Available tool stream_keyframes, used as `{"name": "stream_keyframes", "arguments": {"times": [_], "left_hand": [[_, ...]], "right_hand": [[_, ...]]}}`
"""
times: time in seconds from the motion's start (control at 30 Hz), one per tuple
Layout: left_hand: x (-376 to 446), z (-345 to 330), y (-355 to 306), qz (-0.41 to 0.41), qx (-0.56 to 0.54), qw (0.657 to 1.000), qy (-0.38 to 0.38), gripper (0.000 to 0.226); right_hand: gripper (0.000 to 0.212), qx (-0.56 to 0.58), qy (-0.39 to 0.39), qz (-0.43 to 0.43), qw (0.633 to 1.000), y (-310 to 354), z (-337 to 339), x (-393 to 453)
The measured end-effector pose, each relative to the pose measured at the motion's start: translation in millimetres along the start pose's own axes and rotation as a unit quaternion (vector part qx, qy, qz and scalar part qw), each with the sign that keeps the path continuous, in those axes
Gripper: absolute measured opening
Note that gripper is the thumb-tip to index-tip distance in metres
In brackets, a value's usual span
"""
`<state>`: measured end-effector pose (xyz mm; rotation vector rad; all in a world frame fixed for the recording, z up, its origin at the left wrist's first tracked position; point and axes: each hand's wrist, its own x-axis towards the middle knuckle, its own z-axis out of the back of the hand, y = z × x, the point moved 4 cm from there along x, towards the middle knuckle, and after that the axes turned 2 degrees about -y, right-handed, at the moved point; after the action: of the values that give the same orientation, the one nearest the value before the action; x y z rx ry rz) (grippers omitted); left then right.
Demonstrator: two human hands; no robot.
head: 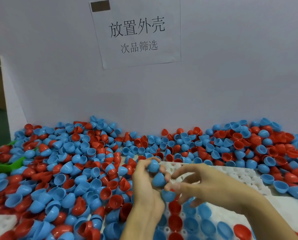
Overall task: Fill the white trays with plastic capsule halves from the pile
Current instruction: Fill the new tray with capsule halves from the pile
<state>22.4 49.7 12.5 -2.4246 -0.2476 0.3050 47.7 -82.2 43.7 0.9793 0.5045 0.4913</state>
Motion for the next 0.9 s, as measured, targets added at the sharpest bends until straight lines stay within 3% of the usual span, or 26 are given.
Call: {"name": "stream_keyframes", "arguments": {"times": [0.07, 0.2, 0.33, 0.53, 0.63, 0.73, 0.83, 0.9], "left_hand": [[0.9, 1.2, -2.0, -0.019, -0.038, 0.999, -0.012, 0.009], [2.9, 3.0, -4.2, -0.046, -0.088, 0.995, -0.016, 0.012], [6.6, 8.9, -7.6, -0.07, -0.113, 0.99, -0.051, 0.015], [8.6, 15.7, -6.6, -0.062, -0.085, 0.991, -0.086, 0.013], [7.5, 14.3, -5.1, -0.051, -0.066, 0.992, -0.097, 0.015], [7.5, 13.5, -2.9, -0.041, -0.034, 0.994, -0.1, 0.017], [7.4, 13.5, -1.1, -0.028, -0.011, 0.995, -0.097, 0.015], [7.0, 13.5, -1.1, -0.022, -0.007, 0.995, -0.096, 0.014]], "right_hand": [[0.043, 0.014, 0.006, 0.0, 1.0, 1.3, -13.3, 4.9], [0.033, 0.024, -0.06, 0.036, 0.997, 3.9, -20.0, 13.4], [0.033, 0.032, -0.06, 0.027, 0.997, 0.7, -9.4, 8.1], [0.029, -0.11, -0.163, 0.05, 0.979, -1.6, 30.6, -5.2], [0.031, -0.094, -0.142, 0.042, 0.985, 2.0, 41.9, -15.8], [0.019, -0.057, -0.176, 0.075, 0.98, 15.0, 41.6, -19.5], [0.083, 0.099, -0.127, 0.159, 0.974, 33.0, 29.6, -18.6], [0.093, 0.128, -0.089, 0.201, 0.967, 41.4, 23.0, -18.9]]}}
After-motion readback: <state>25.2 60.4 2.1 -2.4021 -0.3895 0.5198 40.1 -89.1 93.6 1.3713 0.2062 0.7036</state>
